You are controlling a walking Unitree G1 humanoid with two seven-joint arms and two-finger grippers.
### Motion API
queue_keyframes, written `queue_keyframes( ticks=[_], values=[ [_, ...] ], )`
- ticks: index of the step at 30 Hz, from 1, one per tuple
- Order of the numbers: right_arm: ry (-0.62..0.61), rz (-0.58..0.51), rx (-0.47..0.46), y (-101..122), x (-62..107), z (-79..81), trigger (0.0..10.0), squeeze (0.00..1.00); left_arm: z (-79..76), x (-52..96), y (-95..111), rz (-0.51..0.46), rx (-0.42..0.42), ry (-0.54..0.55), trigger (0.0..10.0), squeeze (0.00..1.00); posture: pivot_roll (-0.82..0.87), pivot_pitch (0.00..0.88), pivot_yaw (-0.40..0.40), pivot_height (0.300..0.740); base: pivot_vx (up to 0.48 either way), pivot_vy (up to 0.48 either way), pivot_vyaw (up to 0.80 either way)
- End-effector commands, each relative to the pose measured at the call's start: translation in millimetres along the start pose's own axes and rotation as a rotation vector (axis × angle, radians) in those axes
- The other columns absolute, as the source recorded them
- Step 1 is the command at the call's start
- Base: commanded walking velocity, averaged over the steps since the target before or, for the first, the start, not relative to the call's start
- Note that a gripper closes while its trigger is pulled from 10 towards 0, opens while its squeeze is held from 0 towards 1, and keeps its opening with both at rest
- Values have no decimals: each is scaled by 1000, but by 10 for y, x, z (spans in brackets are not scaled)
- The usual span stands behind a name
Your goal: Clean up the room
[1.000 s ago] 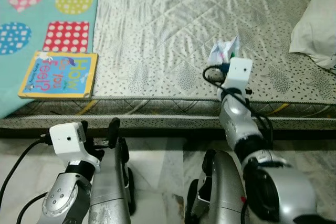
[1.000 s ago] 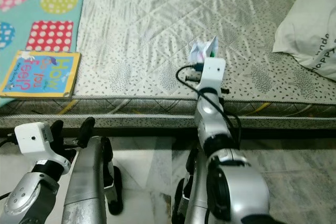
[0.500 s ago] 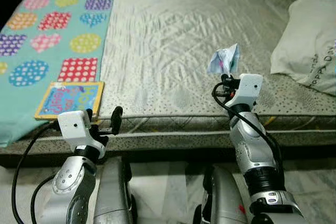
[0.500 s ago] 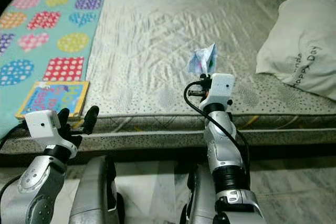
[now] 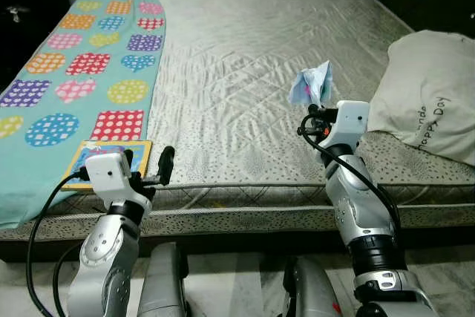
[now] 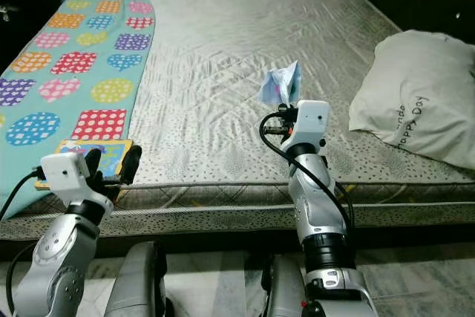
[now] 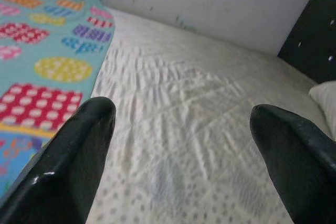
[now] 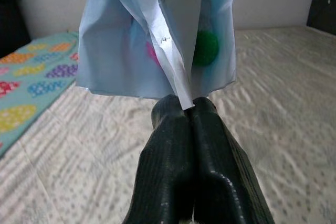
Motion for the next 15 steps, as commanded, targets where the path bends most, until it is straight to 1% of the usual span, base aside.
queue_keyframes(
  ticks=[1,3,5,7,10,14,15],
  values=[
    [21,-34,-2,141,-48,32,10000,0,-9,-24,-7,-6,-8,-6,10000,0,23,0,-39,664,0,0,0],
    [20,-35,-5,144,-49,32,10000,0,-11,-24,-10,-7,-8,-6,10000,0,23,0,-39,669,0,0,0],
    [30,-39,-11,166,-57,56,10000,0,-14,-31,-18,-13,-6,-5,10000,0,22,0,-40,688,0,0,0],
    [32,-38,-12,165,-56,57,10000,0,-15,-33,-22,-13,-5,-4,10000,0,20,0,-40,693,0,0,0],
    [34,-24,-14,119,-30,58,10000,0,-11,-42,-47,-16,-4,-2,10000,0,18,0,-38,716,0,0,0],
    [34,-7,-23,48,14,72,10000,0,4,-60,-61,-18,-7,1,10000,0,18,0,-36,740,0,0,0],
    [34,-7,-23,48,14,72,10000,0,4,-60,-61,-18,-7,1,10000,0,18,0,-36,740,0,0,0]
  ],
)
Point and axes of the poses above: a point about 5 cm out from each wrist's last joint towards the gripper, its own x axis pointing back from the gripper into the wrist, its own y axis along the axis of the wrist's last joint, z = x × y, the point moved 1 cm from there along -x, pointing out of the wrist towards the gripper, and after that the axes turned 7 degrees about -x, right-handed, at the moved point
